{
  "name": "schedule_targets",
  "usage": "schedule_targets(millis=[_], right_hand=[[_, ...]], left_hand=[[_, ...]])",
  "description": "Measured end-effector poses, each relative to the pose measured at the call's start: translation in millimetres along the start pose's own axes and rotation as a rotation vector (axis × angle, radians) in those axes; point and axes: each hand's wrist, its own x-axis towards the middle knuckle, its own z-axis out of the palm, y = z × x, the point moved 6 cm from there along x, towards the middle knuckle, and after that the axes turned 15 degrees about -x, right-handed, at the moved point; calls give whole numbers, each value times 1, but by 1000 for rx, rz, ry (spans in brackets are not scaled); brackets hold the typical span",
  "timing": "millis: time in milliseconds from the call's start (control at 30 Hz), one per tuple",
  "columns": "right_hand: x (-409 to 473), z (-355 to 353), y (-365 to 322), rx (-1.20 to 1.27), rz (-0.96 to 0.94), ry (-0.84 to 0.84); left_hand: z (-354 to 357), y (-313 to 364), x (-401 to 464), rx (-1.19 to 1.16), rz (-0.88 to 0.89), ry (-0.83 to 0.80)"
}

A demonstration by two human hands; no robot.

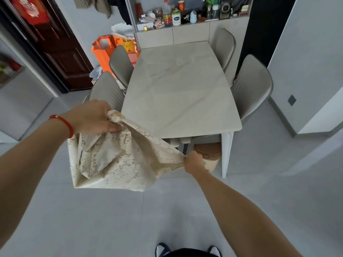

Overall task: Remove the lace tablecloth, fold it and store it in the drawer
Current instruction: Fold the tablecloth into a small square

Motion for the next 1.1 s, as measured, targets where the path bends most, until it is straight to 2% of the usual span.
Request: schedule_targets(millis=[133,233,367,500,533,600,733,800,833,900,1033,1100], right_hand=[[16,-19,24,100,-80,-49],[22,-42,43,440,-99,-73],[14,-64,41,880,-130,-203],[10,-81,23,1192,10,-191],[10,-87,21,1152,12,-131],[8,-100,18,976,-103,2],[2,-105,22,649,-322,142],[5,-104,25,515,-348,220],[7,-102,27,525,-328,246],[12,-98,35,722,-244,222],[20,-89,48,1391,-173,86],[20,-85,51,1548,-163,27]], left_hand=[[5,-51,0,106,-88,25],[19,-95,-4,129,-177,22],[46,-141,-9,15,-314,23],[72,-146,-11,-82,-295,79],[75,-144,-11,-102,-280,91],[77,-143,-9,-131,-265,122],[64,-150,-8,-175,-264,204],[56,-149,-6,-161,-254,225],[53,-147,-4,-141,-247,242],[47,-140,-1,-101,-228,285],[40,-133,3,-122,-233,326],[37,-128,3,-145,-233,343]])
